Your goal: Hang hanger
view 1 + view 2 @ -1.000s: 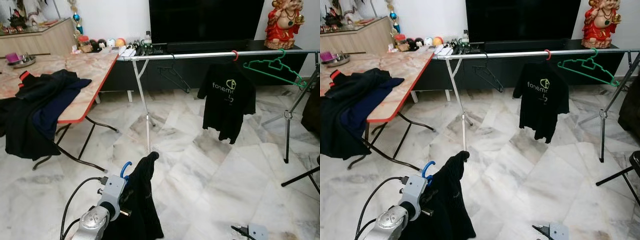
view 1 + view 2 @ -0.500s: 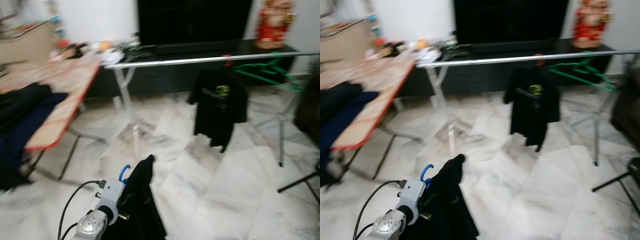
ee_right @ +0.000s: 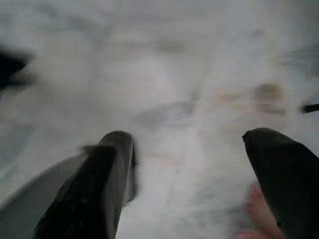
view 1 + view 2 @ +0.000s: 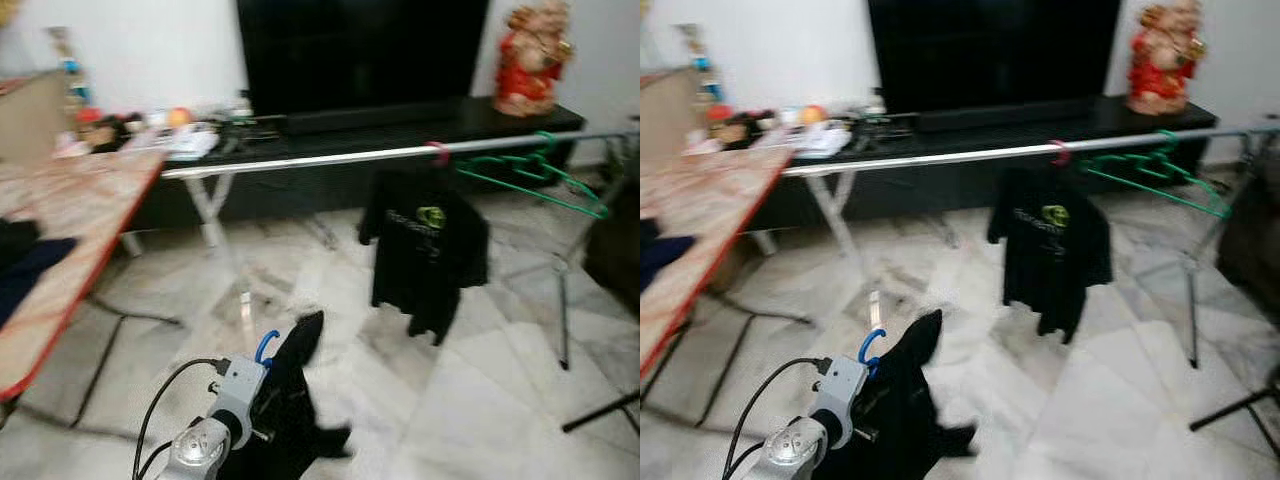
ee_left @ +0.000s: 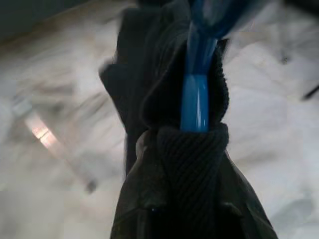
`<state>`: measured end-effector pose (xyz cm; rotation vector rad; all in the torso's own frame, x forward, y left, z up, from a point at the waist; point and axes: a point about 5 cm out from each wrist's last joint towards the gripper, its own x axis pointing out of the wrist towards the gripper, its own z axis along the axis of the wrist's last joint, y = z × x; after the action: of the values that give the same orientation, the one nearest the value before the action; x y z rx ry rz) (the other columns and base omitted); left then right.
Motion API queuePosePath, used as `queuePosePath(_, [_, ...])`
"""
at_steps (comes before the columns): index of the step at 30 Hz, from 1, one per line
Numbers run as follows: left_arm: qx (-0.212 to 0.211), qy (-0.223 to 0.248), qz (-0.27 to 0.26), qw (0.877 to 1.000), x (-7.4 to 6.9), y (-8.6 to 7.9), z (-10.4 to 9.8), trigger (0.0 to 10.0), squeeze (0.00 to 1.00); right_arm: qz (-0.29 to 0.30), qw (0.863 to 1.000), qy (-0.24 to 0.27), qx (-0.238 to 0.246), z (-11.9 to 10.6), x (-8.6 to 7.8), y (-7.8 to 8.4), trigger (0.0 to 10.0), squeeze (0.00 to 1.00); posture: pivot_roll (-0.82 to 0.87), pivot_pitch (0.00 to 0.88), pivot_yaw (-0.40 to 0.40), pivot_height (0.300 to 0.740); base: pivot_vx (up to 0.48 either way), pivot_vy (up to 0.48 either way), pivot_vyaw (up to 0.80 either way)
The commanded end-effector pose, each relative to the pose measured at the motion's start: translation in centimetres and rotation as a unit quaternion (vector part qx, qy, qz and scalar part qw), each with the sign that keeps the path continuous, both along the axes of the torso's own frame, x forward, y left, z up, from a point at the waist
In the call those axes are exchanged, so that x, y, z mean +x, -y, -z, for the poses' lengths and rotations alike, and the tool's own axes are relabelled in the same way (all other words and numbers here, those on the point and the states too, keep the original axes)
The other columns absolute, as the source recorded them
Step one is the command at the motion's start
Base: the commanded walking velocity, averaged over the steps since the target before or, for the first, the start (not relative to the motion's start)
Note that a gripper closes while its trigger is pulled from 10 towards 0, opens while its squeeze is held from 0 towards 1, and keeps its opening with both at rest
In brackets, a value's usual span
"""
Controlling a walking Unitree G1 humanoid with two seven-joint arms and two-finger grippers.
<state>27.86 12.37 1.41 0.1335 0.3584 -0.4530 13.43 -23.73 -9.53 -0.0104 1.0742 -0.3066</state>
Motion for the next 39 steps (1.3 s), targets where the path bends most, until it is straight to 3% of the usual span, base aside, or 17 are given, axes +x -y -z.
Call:
queuePosePath(1, [0.017,0.017,-0.003,1.0,0.4,-1.2,-0.7,10.0,0.0,-0.01,1.0,0.02,0.009,-0.3,1.5,-1.0,10.0,0.0,0.03,0.0,0.043,0.74,0.48,0.0,0.0])
queuePosePath(6, [0.015,0.016,0.001,1.0,0.4,-1.0,-0.7,10.0,0.0,-0.01,1.0,0.02,0.009,-0.4,1.7,-1.0,10.0,0.0,0.03,0.0,0.042,0.74,0.48,0.0,-0.1])
queuePosePath(13, [0.012,0.012,0.01,1.0,0.2,-0.6,-0.6,10.0,0.0,-0.02,1.0,0.02,0.005,-0.6,2.0,-0.5,10.0,0.0,0.03,0.0,0.04,0.74,0.48,0.0,-0.8])
queuePosePath(20, [0.015,0.004,0.033,0.999,-0.2,-0.2,-0.4,10.0,0.0,-0.015,1.0,0.013,-0.001,-0.6,1.0,1.0,10.0,0.0,0.04,0.0,0.038,0.74,0.48,0.0,-0.69])
queuePosePath(25, [0.031,-0.007,0.073,0.997,-0.4,0.4,-0.3,10.0,0.0,-0.028,1.0,0.007,0.003,-0.1,0.6,-0.5,10.0,0.0,0.04,0.0,0.036,0.74,0.409,0.0,0.0])
queuePosePath(30, [0.019,-0.008,0.1,0.995,-0.4,1.0,-0.7,10.0,0.0,-0.038,0.999,0.004,0.01,0.2,0.6,-1.9,10.0,0.0,0.04,0.004,0.035,0.74,0.0,0.0,0.0])
queuePosePath(36, [0.043,0.001,0.066,0.997,0.5,0.5,-1.3,10.0,0.0,-0.044,0.999,0.002,0.023,0.5,0.4,-3.1,10.0,0.0,0.05,0.01,0.031,0.74,0.0,0.0,0.0])
queuePosePath(39, [0.058,-0.001,-0.001,0.998,2.0,-0.2,-2.1,10.0,0.0,-0.047,0.999,0.002,0.023,0.4,0.5,-2.6,10.0,0.0,0.05,0.017,0.026,0.74,0.0,0.0,0.0])
